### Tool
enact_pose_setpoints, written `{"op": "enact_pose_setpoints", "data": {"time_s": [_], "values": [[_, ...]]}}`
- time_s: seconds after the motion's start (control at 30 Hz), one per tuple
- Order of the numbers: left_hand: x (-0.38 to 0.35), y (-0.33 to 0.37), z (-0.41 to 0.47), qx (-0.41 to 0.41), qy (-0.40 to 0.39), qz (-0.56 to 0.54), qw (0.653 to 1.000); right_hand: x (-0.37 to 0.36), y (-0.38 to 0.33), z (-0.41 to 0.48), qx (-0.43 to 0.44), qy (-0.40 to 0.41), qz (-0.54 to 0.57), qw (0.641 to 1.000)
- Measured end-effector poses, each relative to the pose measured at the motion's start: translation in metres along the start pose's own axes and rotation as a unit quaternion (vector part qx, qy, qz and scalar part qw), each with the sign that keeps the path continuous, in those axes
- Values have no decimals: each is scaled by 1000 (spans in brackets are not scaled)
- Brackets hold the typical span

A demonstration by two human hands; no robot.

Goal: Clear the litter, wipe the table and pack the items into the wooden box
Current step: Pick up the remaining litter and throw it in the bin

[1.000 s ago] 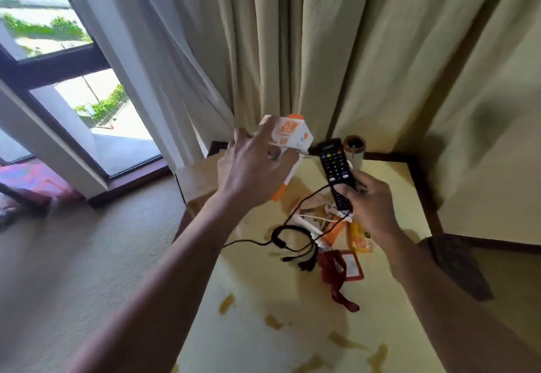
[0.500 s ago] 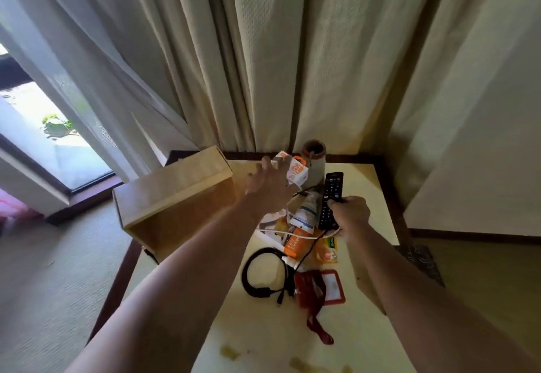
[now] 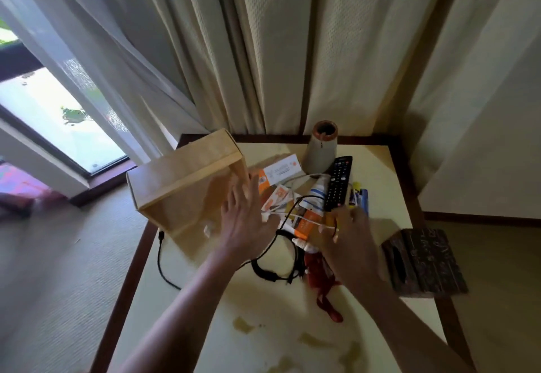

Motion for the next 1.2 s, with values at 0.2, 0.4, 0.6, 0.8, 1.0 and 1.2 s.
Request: {"op": "enact_pose_setpoints", "data": {"time_s": [0.2,0.4,0.6,0.8,1.0,1.2], "values": [[-22,-75,-89,21,-170,153,973,-50,26,-75,-40,-232,-135,962],[-28,-101,-119,-48,-149,177,972,-47,16,-75,5,-187,-172,967],[-2,-93,-121,-82,-37,177,980,-31,-3,-69,57,-134,-168,975],[65,-44,-75,6,74,-76,994,-2,-13,-50,82,-116,-162,977],[138,45,-6,-33,96,-205,973,37,-7,-10,-13,-42,-19,999],[132,99,73,80,51,-482,871,70,14,40,-171,33,136,975]]}}
Point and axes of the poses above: each hand's wrist, its own z-axis towards the middle knuckle, its own x-axis out of the back of the hand, y = z × x, the point moved 7 cm from there along z, towards the middle knuckle, and after that the axes turned 10 degrees about y, right-handed, at the moved point
